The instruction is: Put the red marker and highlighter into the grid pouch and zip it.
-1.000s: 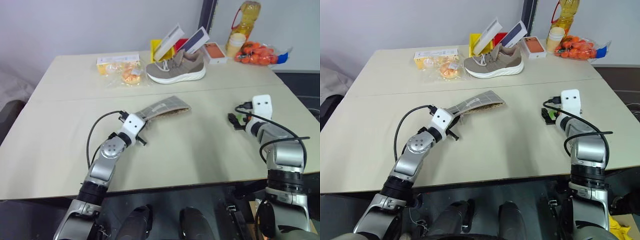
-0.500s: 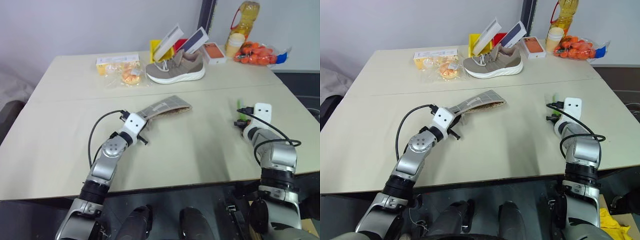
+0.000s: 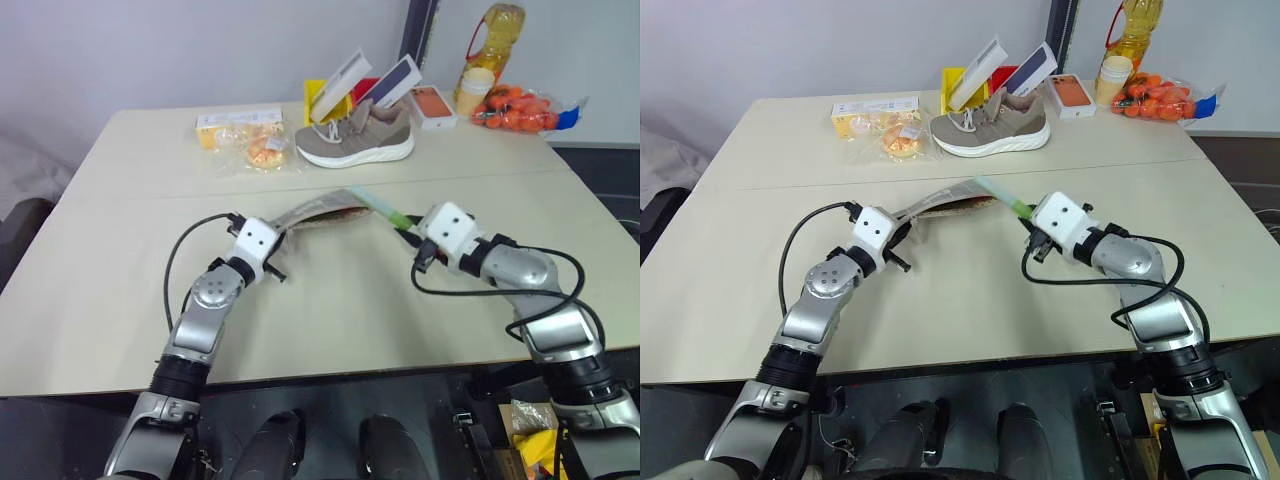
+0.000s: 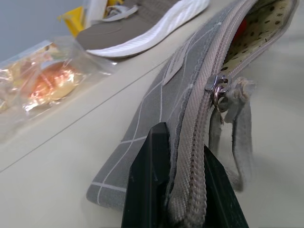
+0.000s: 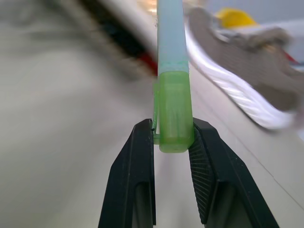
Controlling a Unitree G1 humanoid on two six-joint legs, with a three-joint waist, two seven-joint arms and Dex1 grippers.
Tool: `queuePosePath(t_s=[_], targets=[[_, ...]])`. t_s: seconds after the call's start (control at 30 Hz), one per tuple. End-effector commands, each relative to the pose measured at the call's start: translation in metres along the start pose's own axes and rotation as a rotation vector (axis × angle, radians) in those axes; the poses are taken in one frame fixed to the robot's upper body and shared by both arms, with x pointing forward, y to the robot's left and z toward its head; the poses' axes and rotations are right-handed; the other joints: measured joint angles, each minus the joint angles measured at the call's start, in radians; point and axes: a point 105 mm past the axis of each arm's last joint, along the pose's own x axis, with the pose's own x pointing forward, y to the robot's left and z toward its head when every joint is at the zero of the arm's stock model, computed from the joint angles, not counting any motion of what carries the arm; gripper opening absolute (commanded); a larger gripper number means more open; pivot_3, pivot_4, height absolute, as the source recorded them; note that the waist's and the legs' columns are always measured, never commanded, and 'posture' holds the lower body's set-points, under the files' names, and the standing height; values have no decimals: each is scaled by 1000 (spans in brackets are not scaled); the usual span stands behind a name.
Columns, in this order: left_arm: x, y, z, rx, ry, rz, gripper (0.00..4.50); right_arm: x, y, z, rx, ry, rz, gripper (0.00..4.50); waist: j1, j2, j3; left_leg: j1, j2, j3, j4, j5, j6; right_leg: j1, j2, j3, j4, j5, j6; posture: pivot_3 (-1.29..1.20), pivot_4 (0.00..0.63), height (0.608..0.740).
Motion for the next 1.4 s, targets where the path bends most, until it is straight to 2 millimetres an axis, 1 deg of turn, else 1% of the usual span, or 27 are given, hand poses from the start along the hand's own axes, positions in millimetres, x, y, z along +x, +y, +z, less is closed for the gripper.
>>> queuePosePath(t_s=[0.03, 0.17, 0.37, 0.47, 0.6, 0.73, 0.83, 0.93, 1.07, 1.1, 1.17, 1.2, 1.23, 1.37, 1.4], targets=[[2, 4, 16, 10, -60, 7, 0, -3, 0, 10, -88, -28, 16, 449, -1, 0, 0, 0, 0, 0, 0, 0, 0, 0, 0, 0, 0, 0, 0, 0, 150, 740], [2, 0, 19, 7, -71, -12, 0, 0, 1, 4, -130, 8, 29, 449, -1, 0, 0, 0, 0, 0, 0, 0, 0, 0, 0, 0, 0, 0, 0, 0, 150, 740], [3, -6, 23, 24, -91, -46, 0, 3, -7, -2, -217, 72, 17, 449, 0, 0, 0, 0, 0, 0, 0, 0, 0, 0, 0, 0, 0, 0, 0, 0, 150, 740], [3, -9, 26, 37, -103, -71, 0, 4, -10, -1, -259, 88, 17, 449, 0, 0, 0, 0, 0, 0, 0, 0, 0, 0, 0, 0, 0, 0, 0, 0, 150, 740], [2, -22, 30, 92, -118, -145, 0, 5, -7, 11, -417, 110, 81, 449, -1, 0, 0, 0, 0, 0, 0, 0, 0, 0, 0, 0, 0, 0, 0, 0, 150, 740], [2, -31, 33, 137, -130, -198, 0, 11, -2, 24, -517, 112, 144, 449, -3, 0, 0, 0, 0, 0, 0, 0, 0, 0, 0, 0, 0, 0, 0, 0, 150, 740], [1, -38, 36, 160, -143, -237, 0, 15, 2, 28, -592, 126, 175, 449, -2, 0, 0, 0, 0, 0, 0, 0, 0, -1, 0, 0, 0, 0, 0, 0, 150, 740], [1, -42, 38, 162, -149, -258, 0, 20, 6, 34, -618, 114, 187, 449, -1, 0, 0, 0, 0, 0, 0, 0, 0, -1, 0, 0, 0, 0, 0, 0, 150, 740], [0, -43, 39, 155, -147, -260, 0, 22, 6, 38, -597, 106, 189, 449, -1, 0, 0, 0, 0, 0, 0, 0, 0, -1, 0, 0, 0, 0, 0, 0, 150, 740], [0, -42, 38, 147, -143, -256, 0, 22, 4, 39, -602, 105, 175, 1518, -1, 0, 0, 0, 0, 0, 0, 0, 0, -1, 0, 0, 0, 0, 0, 0, 150, 740], [0, -39, 37, 113, -137, -239, 0, 20, -3, 44, -602, 87, 135, 2467, -1, 0, 0, 0, 0, 0, 0, 0, 0, -1, 0, 0, 0, 0, 0, 0, 150, 740], [0, -37, 37, 89, -136, -228, 0, 19, -6, 48, -575, 65, 113, 3038, -1, 0, 0, 0, 0, 0, 0, 0, 0, -1, 0, 0, 0, 0, 0, 0, 150, 740], [0, -35, 38, 62, -134, -217, 0, 17, -10, 56, -532, 28, 92, 3471, -1, 0, 0, 0, 0, 0, 0, 0, 0, -1, 0, 0, 0, 0, 0, 0, 150, 740], [3, -27, 44, -55, -138, -184, 0, 4, -20, 91, -287, -151, 61, 3471, -2, 0, 0, 0, 0, 0, 0, 0, 0, -1, 0, 0, 0, 0, 0, 0, 150, 740], [4, -26, 45, -78, -138, -181, 0, 1, -21, 96, -248, -178, 62, 3471, -2, 0, 0, 0, 0, -1, 0, 0, 0, -1, 0, 0, 0, 0, 0, 0, 150, 740]])
